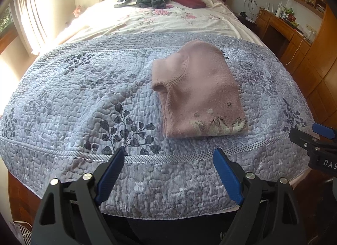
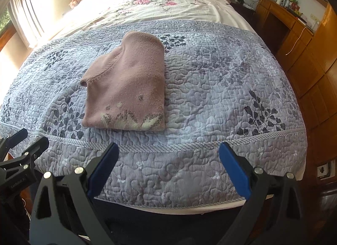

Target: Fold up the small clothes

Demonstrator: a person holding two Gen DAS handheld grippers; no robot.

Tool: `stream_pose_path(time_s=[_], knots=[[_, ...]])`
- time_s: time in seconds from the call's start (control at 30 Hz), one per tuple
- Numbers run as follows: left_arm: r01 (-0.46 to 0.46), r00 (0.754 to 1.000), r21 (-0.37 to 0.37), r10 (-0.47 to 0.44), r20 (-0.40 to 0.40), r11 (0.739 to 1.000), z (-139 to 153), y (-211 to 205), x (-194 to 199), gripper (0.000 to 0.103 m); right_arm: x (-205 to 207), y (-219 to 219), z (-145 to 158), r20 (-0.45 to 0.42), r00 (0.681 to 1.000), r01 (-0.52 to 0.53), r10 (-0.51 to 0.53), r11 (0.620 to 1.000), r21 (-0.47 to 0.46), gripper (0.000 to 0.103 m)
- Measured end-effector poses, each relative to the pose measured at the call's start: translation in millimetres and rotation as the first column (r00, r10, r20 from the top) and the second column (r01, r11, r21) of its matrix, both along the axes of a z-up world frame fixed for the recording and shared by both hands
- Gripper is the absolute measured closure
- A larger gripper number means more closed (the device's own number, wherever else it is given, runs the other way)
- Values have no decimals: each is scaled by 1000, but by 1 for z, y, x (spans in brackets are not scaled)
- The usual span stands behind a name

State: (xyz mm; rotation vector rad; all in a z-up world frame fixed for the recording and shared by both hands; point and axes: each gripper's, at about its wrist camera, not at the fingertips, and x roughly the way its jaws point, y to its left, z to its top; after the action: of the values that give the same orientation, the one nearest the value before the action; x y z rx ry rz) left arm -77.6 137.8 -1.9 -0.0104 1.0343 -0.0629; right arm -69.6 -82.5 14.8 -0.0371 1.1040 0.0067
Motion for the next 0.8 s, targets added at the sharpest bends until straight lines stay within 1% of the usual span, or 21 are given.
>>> stream_pose_path(time_s=[0.8], knots=[[9, 1000, 6, -9, -9, 1000, -6, -3, 2, 17, 4, -5, -8, -19, 1000, 2, -1, 1000, 21, 8]])
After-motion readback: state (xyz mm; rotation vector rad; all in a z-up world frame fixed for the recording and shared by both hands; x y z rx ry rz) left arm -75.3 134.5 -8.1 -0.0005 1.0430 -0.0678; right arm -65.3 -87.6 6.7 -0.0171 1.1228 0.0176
